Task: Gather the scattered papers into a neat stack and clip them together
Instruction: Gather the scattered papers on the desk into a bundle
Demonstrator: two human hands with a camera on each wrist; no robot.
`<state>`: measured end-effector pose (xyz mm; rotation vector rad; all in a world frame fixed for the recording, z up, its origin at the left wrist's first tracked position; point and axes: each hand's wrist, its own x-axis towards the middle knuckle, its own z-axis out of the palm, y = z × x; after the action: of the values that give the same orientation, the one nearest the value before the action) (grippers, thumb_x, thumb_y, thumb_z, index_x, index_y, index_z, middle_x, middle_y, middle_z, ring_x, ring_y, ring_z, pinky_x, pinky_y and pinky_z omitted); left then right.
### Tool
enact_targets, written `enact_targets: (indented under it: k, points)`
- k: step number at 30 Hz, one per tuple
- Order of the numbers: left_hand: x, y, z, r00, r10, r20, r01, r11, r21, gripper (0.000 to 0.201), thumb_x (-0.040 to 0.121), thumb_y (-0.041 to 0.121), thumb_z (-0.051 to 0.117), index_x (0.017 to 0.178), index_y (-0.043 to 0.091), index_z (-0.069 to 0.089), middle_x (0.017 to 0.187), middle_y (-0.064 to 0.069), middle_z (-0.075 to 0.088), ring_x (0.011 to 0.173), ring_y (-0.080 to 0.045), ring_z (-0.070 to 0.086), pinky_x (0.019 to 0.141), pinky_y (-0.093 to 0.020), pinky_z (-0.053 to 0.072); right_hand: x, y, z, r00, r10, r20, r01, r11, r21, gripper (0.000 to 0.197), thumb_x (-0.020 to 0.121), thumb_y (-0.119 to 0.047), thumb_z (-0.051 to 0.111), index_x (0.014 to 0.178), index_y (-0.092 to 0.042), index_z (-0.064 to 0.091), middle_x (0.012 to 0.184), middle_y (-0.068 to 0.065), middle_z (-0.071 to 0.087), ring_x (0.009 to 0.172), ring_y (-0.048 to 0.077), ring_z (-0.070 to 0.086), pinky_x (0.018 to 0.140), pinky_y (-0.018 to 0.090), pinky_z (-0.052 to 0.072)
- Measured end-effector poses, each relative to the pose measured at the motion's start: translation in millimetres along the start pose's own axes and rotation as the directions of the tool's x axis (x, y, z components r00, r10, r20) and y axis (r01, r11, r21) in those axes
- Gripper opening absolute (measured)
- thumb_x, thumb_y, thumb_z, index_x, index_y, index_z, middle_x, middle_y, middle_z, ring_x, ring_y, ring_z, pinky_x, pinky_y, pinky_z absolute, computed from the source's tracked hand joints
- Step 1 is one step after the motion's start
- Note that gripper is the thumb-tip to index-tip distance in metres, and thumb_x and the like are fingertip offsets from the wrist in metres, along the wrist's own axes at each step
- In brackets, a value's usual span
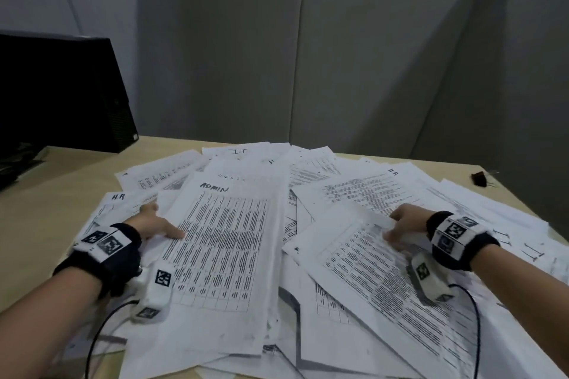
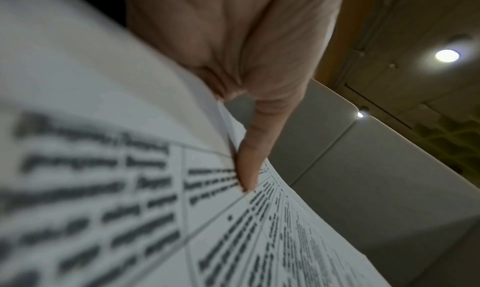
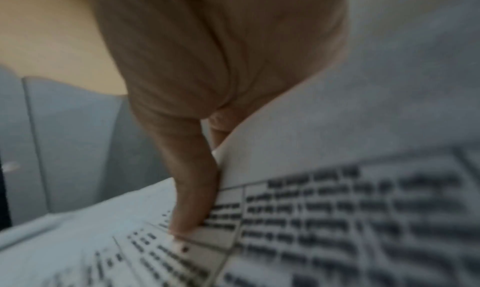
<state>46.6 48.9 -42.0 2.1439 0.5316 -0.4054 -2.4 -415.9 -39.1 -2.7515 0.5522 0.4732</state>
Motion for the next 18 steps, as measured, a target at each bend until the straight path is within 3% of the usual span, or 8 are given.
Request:
enact_targets:
  k: [3,5,8,10,12,14,16,18]
  points:
    - [2.2,-1.6,-0.3,1.0,0.014,0.014,-0.012,0.996,-0.087,0.102,0.069,-0.005,0.075,0.147,0.006,0.009,0.146,-0.027,0.032,0.132,-0.046,0.033,0.11,-0.054,0.029,6.0,10.1,-21.1,0.99,0.088,-0.11,-0.062,0.973,0.221,0.018,0.082,-0.017,0.068,0.084,0.0,0.06,0.091,0.014,0.059,0.085,0.023,0.052,0.065,0.024,0.038]
    - [3.0,-3.6,-2.2,0.998,0.004,0.057,0.006,0.987,-0.162,0.085,0.073,-0.011,0.068,0.144,0.001,0.021,0.141,-0.028,0.039,0.126,-0.044,0.041,0.108,-0.05,0.032,8.1,23.1,-32.4,0.972,0.192,-0.133,-0.149,0.948,0.281,0.018,0.085,-0.012,0.063,0.078,0.002,0.056,0.095,0.017,0.056,0.085,0.025,0.05,0.069,0.026,0.037]
    - [-0.8,-7.2,-4.0,0.988,0.023,0.155,0.016,0.969,-0.245,0.052,0.083,-0.018,0.05,0.133,-0.006,0.04,0.122,-0.031,0.054,0.103,-0.038,0.053,0.098,-0.047,0.037,14.1,42.6,-36.8,0.941,0.32,-0.105,-0.273,0.908,0.317,0.02,0.085,-0.009,0.061,0.095,0.008,0.056,0.113,0.023,0.057,0.088,0.028,0.048,0.061,0.026,0.037]
    - [-1.3,-10.4,-4.5,0.987,0.041,0.156,0.0,0.967,-0.254,0.056,0.084,-0.019,0.047,0.136,-0.002,0.038,0.13,-0.03,0.049,0.115,-0.042,0.049,0.103,-0.05,0.034,12.3,48.6,-34.0,0.933,0.334,-0.137,-0.287,0.916,0.28,0.013,0.085,-0.003,0.059,0.094,0.005,0.055,0.118,0.023,0.057,0.09,0.028,0.048,0.069,0.029,0.038]
    - [-0.6,-13.1,-7.5,0.987,0.059,0.152,-0.013,0.957,-0.288,0.06,0.085,-0.019,0.047,0.14,0.002,0.034,0.138,-0.025,0.045,0.126,-0.042,0.042,0.108,-0.05,0.03,3.8,47.7,-29.2,0.918,0.363,-0.159,-0.315,0.912,0.261,0.006,0.086,-0.004,0.054,0.091,-0.001,0.056,0.112,0.017,0.059,0.095,0.028,0.053,0.076,0.029,0.04]
    - [-1.1,-14.5,-12.1,0.983,0.082,0.165,-0.021,0.938,-0.345,0.06,0.086,-0.019,0.044,0.141,0.003,0.033,0.137,-0.024,0.046,0.126,-0.041,0.042,0.109,-0.049,0.03,-9.8,39.2,-22.1,0.916,0.315,-0.25,-0.274,0.944,0.186,0.011,0.082,-0.009,0.053,0.09,-0.009,0.059,0.101,0.013,0.063,0.093,0.029,0.059,0.073,0.028,0.044]
    - [-3.0,-15.5,-13.9,0.973,0.104,0.204,-0.015,0.918,-0.395,0.058,0.088,-0.017,0.041,0.14,0.005,0.033,0.129,-0.028,0.05,0.114,-0.041,0.049,0.1,-0.052,0.035,-30.0,21.0,-12.5,0.906,0.265,-0.33,-0.228,0.963,0.146,0.009,0.078,-0.013,0.053,0.088,-0.013,0.052,0.088,0.011,0.054,0.089,0.031,0.059,0.069,0.03,0.042]
    - [-4.9,-17.8,-13.4,0.963,0.121,0.24,-0.012,0.912,-0.411,0.054,0.089,-0.017,0.04,0.138,0.005,0.035,0.12,-0.029,0.054,0.104,-0.042,0.054,0.088,-0.052,0.042,-28.0,-1.8,-6.8,0.886,0.261,-0.383,-0.21,0.963,0.171,0.01,0.077,-0.012,0.053,0.086,-0.013,0.05,0.087,0.011,0.048,0.092,0.034,0.058,0.071,0.033,0.042]
